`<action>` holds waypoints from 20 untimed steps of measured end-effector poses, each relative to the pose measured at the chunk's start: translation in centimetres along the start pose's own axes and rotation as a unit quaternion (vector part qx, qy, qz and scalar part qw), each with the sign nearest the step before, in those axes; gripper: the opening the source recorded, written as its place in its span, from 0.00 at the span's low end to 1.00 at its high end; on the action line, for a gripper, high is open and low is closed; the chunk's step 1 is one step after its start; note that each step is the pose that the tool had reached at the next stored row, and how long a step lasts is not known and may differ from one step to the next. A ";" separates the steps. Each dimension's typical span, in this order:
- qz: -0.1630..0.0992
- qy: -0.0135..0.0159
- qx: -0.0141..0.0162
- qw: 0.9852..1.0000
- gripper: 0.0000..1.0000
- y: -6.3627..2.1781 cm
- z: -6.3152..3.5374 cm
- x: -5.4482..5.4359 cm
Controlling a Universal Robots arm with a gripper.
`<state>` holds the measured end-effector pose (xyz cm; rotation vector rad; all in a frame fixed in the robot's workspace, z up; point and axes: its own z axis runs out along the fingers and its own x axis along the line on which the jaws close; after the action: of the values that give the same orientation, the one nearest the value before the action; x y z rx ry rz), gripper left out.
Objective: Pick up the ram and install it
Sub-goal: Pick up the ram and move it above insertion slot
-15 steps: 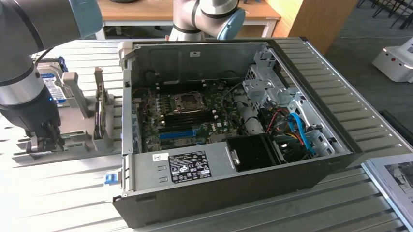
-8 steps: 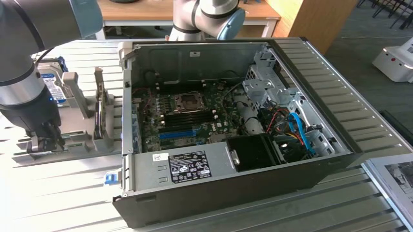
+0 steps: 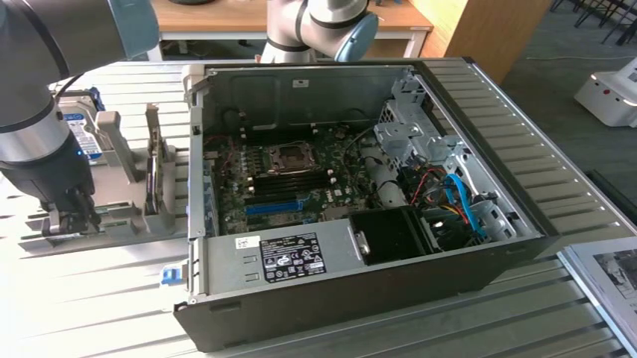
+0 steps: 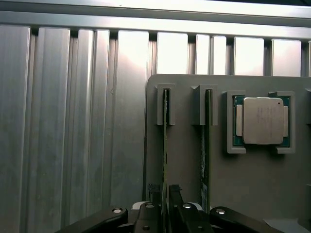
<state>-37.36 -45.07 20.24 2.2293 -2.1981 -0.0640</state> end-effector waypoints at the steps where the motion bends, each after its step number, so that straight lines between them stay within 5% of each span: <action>1: 0.000 0.000 0.000 1.000 0.21 0.00 0.00 0.0; 18: 0.000 0.000 0.000 1.000 0.21 -0.10 0.00 0.0; 20: 0.000 0.000 0.000 1.000 0.13 -0.10 0.00 0.0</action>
<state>-37.26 -45.06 20.24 2.2293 -2.1982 -0.0642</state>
